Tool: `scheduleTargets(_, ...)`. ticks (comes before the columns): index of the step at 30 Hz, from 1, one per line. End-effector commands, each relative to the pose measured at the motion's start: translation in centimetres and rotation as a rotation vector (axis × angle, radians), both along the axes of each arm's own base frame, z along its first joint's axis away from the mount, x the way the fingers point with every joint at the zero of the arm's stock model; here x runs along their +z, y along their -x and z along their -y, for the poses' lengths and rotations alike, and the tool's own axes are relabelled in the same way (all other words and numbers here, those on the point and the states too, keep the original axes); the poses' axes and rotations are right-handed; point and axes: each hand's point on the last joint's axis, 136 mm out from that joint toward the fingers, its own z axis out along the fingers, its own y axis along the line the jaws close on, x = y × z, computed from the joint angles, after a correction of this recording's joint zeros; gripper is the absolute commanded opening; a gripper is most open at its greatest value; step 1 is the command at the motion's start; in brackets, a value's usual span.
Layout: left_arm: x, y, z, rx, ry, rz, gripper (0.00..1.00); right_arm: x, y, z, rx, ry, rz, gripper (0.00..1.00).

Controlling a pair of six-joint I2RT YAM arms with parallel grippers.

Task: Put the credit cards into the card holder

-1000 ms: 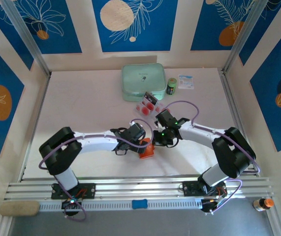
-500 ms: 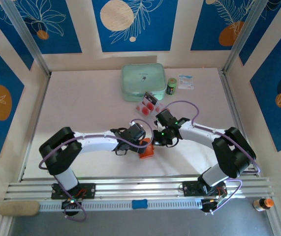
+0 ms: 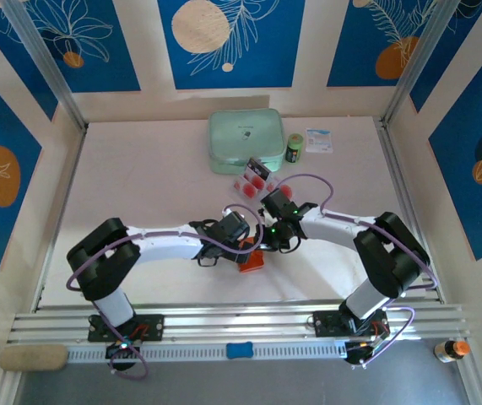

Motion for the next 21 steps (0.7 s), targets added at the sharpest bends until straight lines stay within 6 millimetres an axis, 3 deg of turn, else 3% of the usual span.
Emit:
scheduleTargets(1, -3.1, 2.1, -3.3, -0.028, -0.161, -0.069, 1.00, -1.6, 1.4, -0.3, 0.009, -0.004, -0.057, 0.00)
scheduleTargets(11, -2.4, 2.0, -2.7, -0.016, -0.125, -0.067, 1.00, -2.6, 3.6, 1.4, -0.017, 0.021, -0.079, 0.00)
scheduleTargets(21, 0.2, 2.1, -1.3, 0.136, 0.118, -0.129, 1.00, -3.6, 4.4, 2.0, -0.011, 0.100, -0.049, 0.00)
